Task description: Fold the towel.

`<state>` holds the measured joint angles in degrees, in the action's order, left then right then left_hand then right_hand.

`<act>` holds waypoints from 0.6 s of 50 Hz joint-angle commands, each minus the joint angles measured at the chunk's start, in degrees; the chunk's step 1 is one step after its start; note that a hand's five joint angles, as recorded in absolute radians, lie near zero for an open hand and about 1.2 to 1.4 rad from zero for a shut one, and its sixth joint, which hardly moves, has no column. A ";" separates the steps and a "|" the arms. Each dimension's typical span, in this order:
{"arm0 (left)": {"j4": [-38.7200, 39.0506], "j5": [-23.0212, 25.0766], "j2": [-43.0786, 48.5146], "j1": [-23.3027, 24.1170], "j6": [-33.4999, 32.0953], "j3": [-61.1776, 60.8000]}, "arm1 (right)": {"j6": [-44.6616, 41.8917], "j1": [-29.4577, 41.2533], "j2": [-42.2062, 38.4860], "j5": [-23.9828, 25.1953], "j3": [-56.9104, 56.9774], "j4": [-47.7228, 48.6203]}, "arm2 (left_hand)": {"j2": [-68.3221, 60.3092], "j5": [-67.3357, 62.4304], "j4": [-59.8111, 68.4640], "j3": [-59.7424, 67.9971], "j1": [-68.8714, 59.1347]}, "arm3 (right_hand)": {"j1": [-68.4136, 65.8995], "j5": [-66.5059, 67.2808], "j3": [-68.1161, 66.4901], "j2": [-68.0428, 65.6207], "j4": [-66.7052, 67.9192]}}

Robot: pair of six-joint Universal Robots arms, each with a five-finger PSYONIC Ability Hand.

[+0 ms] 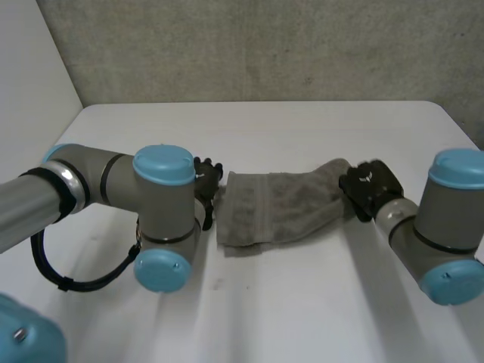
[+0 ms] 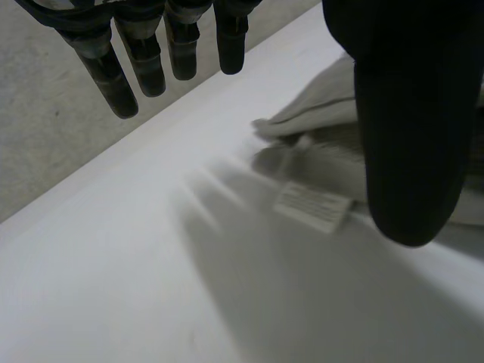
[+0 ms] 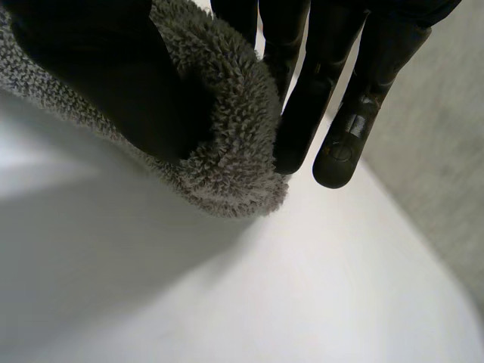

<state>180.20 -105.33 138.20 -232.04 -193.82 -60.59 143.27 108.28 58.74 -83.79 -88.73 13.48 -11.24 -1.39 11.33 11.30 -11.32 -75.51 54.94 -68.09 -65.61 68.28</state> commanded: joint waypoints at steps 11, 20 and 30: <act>0.86 -0.14 -13.92 -0.96 0.29 -12.79 | -21.71 25.32 -11.10 11.81 17.72 -1.61 | -0.15 0.00 0.07 0.09 -0.08 | -4.49 15.06 -11.91 -14.39 11.72; 1.03 0.30 -18.49 -5.61 0.29 -16.75 | -23.13 26.72 -13.14 13.58 17.28 -3.98 | -0.15 0.00 0.07 0.09 -0.08 | 58.77 -48.20 51.34 48.86 -51.53; 1.21 4.52 -19.28 -6.14 0.29 -14.11 | 5.88 19.34 -0.03 10.66 12.01 -3.90 | 0.01 0.17 -0.10 -0.07 0.09 | 65.51 -54.94 58.09 55.61 -58.28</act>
<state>181.29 -104.23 119.11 -238.28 -193.55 -76.89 127.55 133.06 49.33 -71.82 -72.60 9.60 -10.48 -1.24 10.51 10.48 -10.62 -12.11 4.47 -12.37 -12.70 13.19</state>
